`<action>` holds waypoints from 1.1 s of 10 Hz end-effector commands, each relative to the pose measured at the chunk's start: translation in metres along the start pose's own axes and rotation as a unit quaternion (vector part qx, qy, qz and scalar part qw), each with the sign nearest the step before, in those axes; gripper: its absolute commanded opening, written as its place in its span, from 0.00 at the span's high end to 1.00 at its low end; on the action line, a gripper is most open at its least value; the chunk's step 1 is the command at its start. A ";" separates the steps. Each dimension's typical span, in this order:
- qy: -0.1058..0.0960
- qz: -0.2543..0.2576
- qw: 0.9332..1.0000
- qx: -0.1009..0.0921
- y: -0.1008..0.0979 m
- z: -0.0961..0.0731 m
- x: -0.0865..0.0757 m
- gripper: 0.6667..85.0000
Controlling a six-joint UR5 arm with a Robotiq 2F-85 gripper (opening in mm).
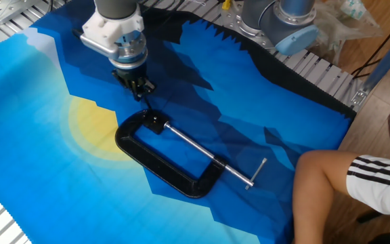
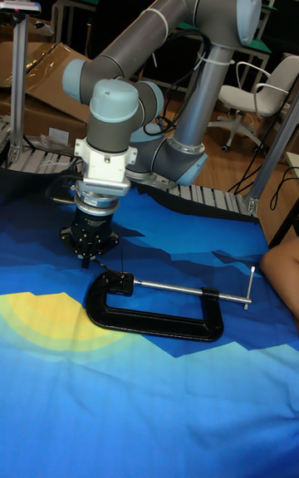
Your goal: Turn the hands of a clock
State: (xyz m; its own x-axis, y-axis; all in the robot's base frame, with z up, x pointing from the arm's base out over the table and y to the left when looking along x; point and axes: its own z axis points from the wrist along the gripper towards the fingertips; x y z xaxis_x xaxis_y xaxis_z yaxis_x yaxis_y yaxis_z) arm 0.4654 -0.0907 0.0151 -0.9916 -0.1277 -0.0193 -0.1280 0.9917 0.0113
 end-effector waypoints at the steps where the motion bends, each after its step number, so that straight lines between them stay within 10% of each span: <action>1: -0.007 0.014 1.000 -0.007 0.014 0.002 0.010 0.99; 11: -0.002 0.040 0.999 -0.008 0.050 -0.003 0.028 0.99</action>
State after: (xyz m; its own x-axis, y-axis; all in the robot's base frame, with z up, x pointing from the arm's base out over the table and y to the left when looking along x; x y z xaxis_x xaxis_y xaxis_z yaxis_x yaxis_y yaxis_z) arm 0.4356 -0.0536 0.0137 -0.9973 -0.0690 -0.0245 -0.0694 0.9975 0.0157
